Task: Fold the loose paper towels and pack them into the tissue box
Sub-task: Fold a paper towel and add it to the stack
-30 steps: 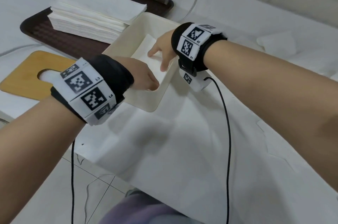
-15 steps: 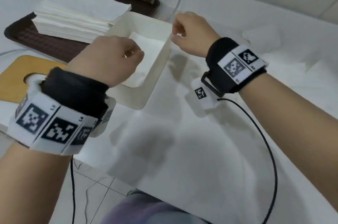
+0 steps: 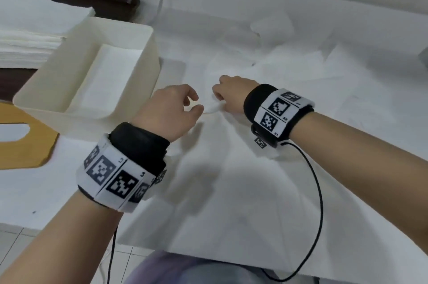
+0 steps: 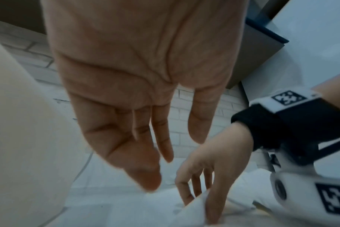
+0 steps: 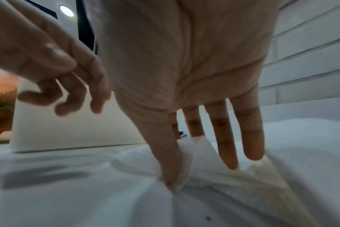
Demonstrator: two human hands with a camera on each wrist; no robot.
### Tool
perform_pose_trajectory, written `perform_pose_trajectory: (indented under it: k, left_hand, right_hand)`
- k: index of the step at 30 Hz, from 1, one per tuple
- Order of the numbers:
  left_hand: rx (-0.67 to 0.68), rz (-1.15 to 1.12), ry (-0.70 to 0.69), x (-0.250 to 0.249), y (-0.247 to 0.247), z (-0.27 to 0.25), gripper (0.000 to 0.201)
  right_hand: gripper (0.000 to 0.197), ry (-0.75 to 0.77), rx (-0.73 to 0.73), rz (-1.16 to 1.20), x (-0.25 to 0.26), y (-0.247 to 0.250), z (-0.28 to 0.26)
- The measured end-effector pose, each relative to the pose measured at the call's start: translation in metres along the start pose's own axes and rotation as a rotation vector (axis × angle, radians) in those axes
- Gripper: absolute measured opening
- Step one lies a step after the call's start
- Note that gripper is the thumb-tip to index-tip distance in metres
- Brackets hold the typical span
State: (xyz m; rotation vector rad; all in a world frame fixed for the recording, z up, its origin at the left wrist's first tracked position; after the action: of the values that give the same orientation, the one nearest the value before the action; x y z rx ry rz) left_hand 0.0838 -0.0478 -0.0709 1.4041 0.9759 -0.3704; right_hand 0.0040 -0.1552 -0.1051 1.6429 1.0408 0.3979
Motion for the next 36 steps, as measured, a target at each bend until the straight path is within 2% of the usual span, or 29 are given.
perform_pose_trajectory:
  k: [2,4,6,7,9,13,15,18,20,22,25,27,32,36]
  left_hand:
    - [0.043,0.058,0.034,0.004,-0.008,0.007,0.036]
    - [0.067,0.095,0.032,0.005,-0.013,0.013,0.047]
    - [0.087,0.097,0.010,0.002,-0.017,0.020,0.055]
    - [0.091,0.074,0.001,-0.001,-0.018,0.023,0.056]
    - [0.066,-0.005,-0.029,-0.007,-0.016,0.029,0.048]
    - [-0.112,-0.406,-0.163,-0.025,0.004,0.035,0.005]
    - [-0.222,-0.494,-0.216,-0.030,0.017,0.037,0.004]
    - [-0.357,-0.764,-0.281,-0.036,0.038,0.034,0.005]
    - [-0.413,-0.882,-0.317,-0.035,0.049,0.032,0.004]
    - [-0.469,-0.877,-0.361,-0.032,0.059,0.029,0.005]
    - [-0.531,-0.737,-0.352,-0.024,0.065,0.025,0.008]
    - [-0.563,-0.619,-0.307,-0.014,0.066,0.024,0.009]
    - [-0.584,-0.534,-0.214,0.003,0.060,0.013,0.031]
    - [-0.545,-0.544,-0.263,0.002,0.058,0.003,0.051]
  right_hand:
    - [0.006,-0.009,-0.018,0.052,-0.006,0.003,-0.004]
    - [0.016,-0.009,-0.022,0.173,-0.013,0.008,-0.009]
    - [0.010,0.024,-0.075,0.300,-0.019,0.018,-0.017]
    - [0.014,0.036,-0.111,0.356,-0.023,0.025,-0.023]
    - [0.019,0.044,-0.193,0.482,-0.033,0.037,-0.032]
    - [0.013,0.025,-0.376,0.708,-0.052,0.057,-0.046]
    - [0.005,0.009,-0.477,0.856,-0.059,0.063,-0.053]
    - [0.025,-0.027,-0.508,1.008,-0.068,0.060,-0.059]
    - [0.029,-0.049,-0.449,0.977,-0.066,0.051,-0.057]
    - [0.032,-0.061,-0.327,0.785,-0.053,0.034,-0.049]
    - [0.048,0.039,-0.113,0.381,-0.021,0.003,-0.033]
    - [0.049,0.094,-0.011,0.200,-0.006,-0.013,-0.024]
    - [0.027,0.093,-0.054,0.059,-0.003,-0.016,-0.013]
    - [0.023,0.045,-0.076,0.264,-0.020,-0.007,-0.015]
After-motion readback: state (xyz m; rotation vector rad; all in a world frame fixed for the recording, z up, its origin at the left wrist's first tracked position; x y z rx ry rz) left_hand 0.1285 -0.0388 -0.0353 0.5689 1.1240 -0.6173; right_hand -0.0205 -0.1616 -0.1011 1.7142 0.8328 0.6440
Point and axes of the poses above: each hand's wrist, its own z-axis towards the middle knuckle, its own y-axis out of the back of the hand, x = y × z, the point moved 7 cm from there along z, towards the middle knuckle, and after that the axes turned 13 degrees about -z, right-handed, at the moved point
